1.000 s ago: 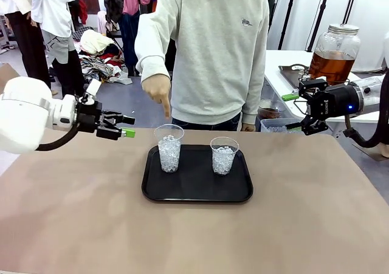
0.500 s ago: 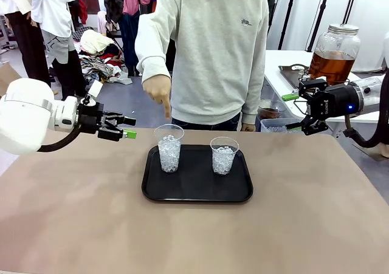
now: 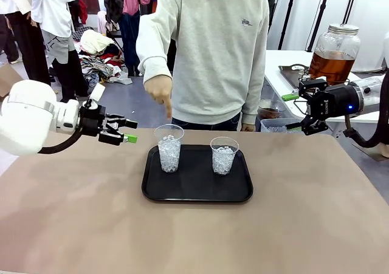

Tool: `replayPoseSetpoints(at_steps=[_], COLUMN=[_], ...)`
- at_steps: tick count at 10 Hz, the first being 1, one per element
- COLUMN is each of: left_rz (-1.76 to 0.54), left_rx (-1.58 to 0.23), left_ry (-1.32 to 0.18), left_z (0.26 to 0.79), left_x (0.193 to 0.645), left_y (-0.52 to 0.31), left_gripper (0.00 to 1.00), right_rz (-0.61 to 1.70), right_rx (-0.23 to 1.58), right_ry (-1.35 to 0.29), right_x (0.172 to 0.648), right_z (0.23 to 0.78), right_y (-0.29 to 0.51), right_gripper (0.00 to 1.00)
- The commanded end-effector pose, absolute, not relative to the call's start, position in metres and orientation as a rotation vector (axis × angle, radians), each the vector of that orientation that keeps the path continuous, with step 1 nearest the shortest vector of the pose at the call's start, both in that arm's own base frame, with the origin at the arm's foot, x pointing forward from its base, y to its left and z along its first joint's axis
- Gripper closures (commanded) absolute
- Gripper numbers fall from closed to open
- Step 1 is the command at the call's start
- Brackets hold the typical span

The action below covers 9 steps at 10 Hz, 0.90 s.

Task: Pour the drink into the iced cup.
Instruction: Pick up the iced cup indicated by the human and present it to them.

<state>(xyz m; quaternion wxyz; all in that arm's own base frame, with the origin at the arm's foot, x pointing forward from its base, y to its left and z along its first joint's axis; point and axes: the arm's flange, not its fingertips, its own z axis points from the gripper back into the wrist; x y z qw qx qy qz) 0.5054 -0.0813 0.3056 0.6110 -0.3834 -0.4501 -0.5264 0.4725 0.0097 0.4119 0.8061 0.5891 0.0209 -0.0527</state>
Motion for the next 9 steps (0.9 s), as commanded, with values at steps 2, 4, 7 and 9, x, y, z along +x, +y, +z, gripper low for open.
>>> replayPoseSetpoints(at_steps=[2,4,7,9], left_rz=[-1.301,-1.29,-1.285,-1.285], left_rx=[-0.891,-0.913,-0.965,-0.983], left_ry=[-1.112,-1.153,-1.164,-1.152], left_z=[0.283,0.27,0.258,0.253], left_x=[0.514,0.514,0.514,0.512], left_y=[-0.085,-0.087,-0.094,-0.098], left_gripper=[0.0,0.0,0.0,0.0], right_rz=[-0.113,-0.113,-0.113,-0.113], right_rx=[1.263,1.263,1.263,1.263], right_ry=[0.044,0.044,0.044,0.044], right_x=[0.473,0.473,0.473,0.473], right_z=[0.413,0.413,0.413,0.413], right_y=[0.01,0.01,0.01,0.01], right_gripper=[0.0,0.0,0.0,0.0])
